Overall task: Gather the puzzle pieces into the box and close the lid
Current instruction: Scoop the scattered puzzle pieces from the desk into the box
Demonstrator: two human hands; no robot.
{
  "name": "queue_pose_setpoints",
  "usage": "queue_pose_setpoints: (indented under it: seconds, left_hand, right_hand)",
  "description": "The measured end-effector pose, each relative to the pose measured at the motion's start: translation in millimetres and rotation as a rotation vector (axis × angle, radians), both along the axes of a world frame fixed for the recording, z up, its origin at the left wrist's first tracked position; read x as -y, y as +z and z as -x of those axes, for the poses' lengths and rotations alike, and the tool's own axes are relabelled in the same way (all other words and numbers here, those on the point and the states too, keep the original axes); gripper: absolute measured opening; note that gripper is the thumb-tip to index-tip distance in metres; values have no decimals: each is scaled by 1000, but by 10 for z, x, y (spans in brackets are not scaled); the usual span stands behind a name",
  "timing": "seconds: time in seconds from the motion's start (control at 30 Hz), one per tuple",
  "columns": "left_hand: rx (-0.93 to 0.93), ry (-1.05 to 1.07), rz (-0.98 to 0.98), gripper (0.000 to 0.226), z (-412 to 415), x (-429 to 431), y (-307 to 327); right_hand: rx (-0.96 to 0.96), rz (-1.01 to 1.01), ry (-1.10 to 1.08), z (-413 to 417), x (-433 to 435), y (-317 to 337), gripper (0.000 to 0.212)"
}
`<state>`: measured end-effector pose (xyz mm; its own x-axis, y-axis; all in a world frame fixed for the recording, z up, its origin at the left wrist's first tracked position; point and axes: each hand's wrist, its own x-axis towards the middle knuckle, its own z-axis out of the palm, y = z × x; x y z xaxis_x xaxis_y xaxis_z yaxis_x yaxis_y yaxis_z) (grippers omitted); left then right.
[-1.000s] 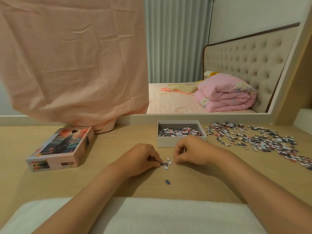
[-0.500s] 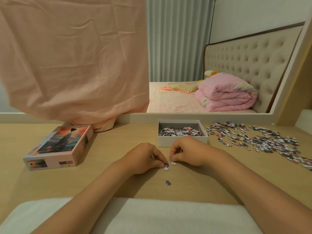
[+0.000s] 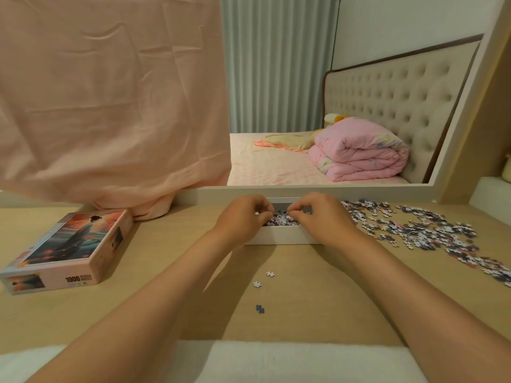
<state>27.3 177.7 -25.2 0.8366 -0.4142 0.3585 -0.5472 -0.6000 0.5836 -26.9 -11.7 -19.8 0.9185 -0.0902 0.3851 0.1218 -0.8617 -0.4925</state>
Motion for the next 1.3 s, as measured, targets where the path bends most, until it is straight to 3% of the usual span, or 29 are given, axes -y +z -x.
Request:
queue_pose_setpoints:
  seconds: [0.1,0.27,0.37,0.47,0.57,0.67,0.8,0.97,1.3]
  left_hand:
    - [54,16,-150,12,-48,42,11]
    - [181,-55,-143,8,91,-185,10]
    - [120,-120,-184,6,290,-384,-16]
    - [-5,-196,-242,2,441,-528,-55]
    - [-114,-240,-285,15,514,-580,-118]
    - [-89,-315,-309,23,524,-563,-202]
    - [-79,-361,-257,8,503,-553,-232]
    - [-29,-265,-266,4,436,-624,-254]
    - [29,-209,-160,4,403,-579,-249]
  right_hand:
    - [-14,-23,147,46,-34,41,8]
    - [-361,-25,436,201,-194,82,9]
    - [-487,78,501,235,-295,32,18]
    - [-492,124,495,252,-352,-13,17]
    - [-478,126,486,267,-384,-29,10]
    - [-516,72,478,311,-397,14,9]
    - [-558,55,567,397,-458,81,16]
    - [-647,169,677,505,-615,92,27]
    - [-688,237,647,557,-660,133,11]
